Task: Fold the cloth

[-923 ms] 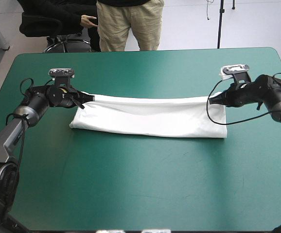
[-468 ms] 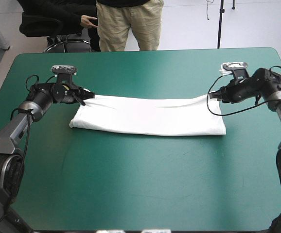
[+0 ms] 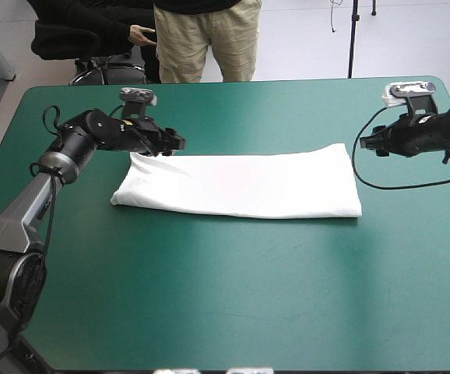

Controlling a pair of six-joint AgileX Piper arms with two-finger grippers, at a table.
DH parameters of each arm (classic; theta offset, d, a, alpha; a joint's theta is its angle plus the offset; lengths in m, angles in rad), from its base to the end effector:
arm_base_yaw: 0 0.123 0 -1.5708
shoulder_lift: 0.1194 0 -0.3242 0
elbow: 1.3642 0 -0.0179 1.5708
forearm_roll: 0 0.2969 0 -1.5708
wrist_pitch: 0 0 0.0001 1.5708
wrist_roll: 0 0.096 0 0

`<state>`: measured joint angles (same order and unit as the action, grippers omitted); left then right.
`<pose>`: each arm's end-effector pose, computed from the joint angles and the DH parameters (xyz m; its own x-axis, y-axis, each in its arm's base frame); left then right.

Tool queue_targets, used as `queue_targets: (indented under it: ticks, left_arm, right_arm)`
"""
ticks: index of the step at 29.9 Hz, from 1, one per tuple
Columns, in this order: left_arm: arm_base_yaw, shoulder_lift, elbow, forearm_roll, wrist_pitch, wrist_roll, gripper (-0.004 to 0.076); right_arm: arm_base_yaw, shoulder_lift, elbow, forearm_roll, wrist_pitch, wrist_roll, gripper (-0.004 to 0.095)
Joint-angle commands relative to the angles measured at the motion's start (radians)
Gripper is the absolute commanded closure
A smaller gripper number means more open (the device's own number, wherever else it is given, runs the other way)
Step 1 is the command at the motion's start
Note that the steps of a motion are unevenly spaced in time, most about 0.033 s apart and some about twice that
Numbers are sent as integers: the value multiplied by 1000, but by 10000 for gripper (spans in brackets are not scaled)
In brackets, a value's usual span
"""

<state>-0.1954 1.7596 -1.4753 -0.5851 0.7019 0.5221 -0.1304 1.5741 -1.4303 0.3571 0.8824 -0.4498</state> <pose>0.4394 -0.1219 0.3263 -0.6875 0.1873 -0.7016 0.4599 0.8600 -0.2212 0.3940 -0.0255 0.3730 -0.7540 -0.1103 -0.6476 -0.2070 0.9755 0.0749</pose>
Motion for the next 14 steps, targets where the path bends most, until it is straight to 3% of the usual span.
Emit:
queue_targets:
  ticks: [1,3,14]
  left_arm:
    - [-74,-26,-35,-200,53,141,552]
    - [-119,3,-35,-225,62,165,741]
    - [-205,205,-35,-336,-16,165,741]
  right_arm:
    - [-24,-60,2,27,-17,0,362]
    - [-37,-60,35,39,-21,-8,362]
    - [-47,-33,113,200,-63,-108,362]
